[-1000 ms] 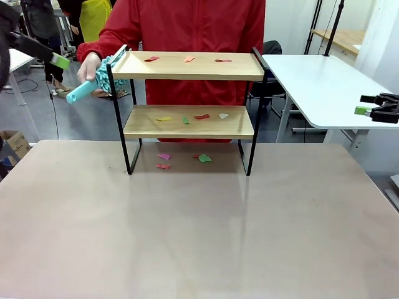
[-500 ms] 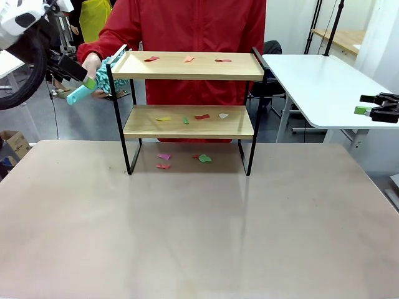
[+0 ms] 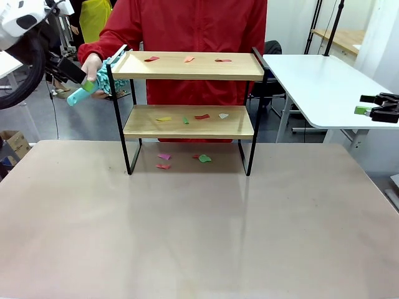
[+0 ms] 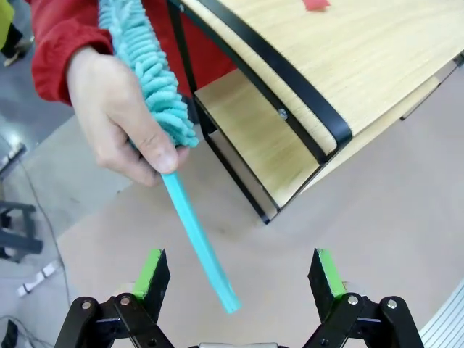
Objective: Clean the shelf.
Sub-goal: Pick up the Duster handed by the human.
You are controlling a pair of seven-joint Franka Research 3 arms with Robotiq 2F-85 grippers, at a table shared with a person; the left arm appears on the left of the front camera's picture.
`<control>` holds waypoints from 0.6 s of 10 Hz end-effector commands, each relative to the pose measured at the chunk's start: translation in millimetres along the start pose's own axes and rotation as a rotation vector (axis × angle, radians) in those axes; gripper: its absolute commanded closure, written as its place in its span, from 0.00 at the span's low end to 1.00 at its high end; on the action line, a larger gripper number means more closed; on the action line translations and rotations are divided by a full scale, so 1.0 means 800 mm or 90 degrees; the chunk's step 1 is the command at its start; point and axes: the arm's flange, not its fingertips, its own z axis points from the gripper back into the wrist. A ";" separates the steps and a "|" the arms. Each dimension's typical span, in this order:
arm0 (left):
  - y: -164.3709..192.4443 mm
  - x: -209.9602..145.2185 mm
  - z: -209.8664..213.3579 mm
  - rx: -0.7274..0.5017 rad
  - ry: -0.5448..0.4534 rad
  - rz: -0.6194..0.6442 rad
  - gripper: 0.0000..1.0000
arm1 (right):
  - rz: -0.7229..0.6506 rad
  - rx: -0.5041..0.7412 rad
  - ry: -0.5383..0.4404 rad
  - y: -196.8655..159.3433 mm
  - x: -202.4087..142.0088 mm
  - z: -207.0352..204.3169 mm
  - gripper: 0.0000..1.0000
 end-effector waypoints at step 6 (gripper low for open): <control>0.002 0.006 -0.028 0.119 0.052 0.081 0.00 | -0.009 -0.008 0.004 0.004 0.009 -0.005 0.00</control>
